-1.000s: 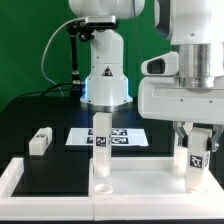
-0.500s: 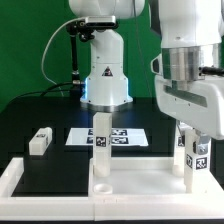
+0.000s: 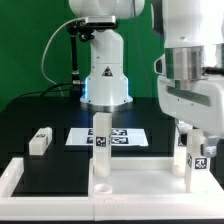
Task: Assemble desk
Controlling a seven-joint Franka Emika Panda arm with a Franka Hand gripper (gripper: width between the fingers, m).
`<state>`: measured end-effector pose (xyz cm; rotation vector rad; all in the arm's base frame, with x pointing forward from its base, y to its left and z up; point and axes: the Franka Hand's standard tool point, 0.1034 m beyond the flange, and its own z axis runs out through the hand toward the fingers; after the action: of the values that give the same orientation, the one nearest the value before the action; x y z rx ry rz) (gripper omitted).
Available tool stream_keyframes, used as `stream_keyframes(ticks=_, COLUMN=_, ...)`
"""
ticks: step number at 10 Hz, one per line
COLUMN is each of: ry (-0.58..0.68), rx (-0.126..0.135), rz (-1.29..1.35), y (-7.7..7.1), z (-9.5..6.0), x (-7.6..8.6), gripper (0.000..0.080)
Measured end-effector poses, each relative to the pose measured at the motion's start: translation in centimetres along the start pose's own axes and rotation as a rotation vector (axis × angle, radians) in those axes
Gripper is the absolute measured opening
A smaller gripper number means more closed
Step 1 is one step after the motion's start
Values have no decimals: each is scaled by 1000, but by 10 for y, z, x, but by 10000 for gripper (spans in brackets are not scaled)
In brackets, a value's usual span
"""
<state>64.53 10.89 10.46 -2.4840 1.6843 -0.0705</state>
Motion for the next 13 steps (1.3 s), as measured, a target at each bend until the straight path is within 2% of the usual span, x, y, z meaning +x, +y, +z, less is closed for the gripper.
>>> stream_keyframes(ticks=1, ry=0, rx=9, rz=-260, y=-3, z=0, x=-5, gripper=630)
stream_keyframes(ticks=2, ry=-3, rx=9, rz=-341, y=-4, z=1, x=-10, gripper=644)
stream_keyframes(ticks=4, ry=3, rx=5, rz=-483, y=-3, z=1, x=-6, gripper=644)
stream_keyframes(ticks=5, ry=15, rx=-5, rz=-636, y=-2, z=0, x=-3, gripper=649)
stream_keyframes(ticks=7, ry=39, rx=-42, rz=-1135, y=-3, z=0, x=4, gripper=649)
stream_keyframes(ticks=8, ry=37, rx=-49, rz=-1244, y=-3, z=2, x=3, gripper=649)
stream_keyframes(ticks=9, ry=37, rx=-43, rz=-1154, y=-4, z=2, x=3, gripper=649)
stream_keyframes(ticks=11, ry=38, rx=-43, rz=-1117, y=-3, z=2, x=4, gripper=389)
stream_keyframes(ticks=12, ry=38, rx=-40, rz=-1043, y=-3, z=3, x=3, gripper=389)
stream_keyframes(ticks=13, ry=40, rx=-39, rz=-970, y=-3, z=3, x=4, gripper=287)
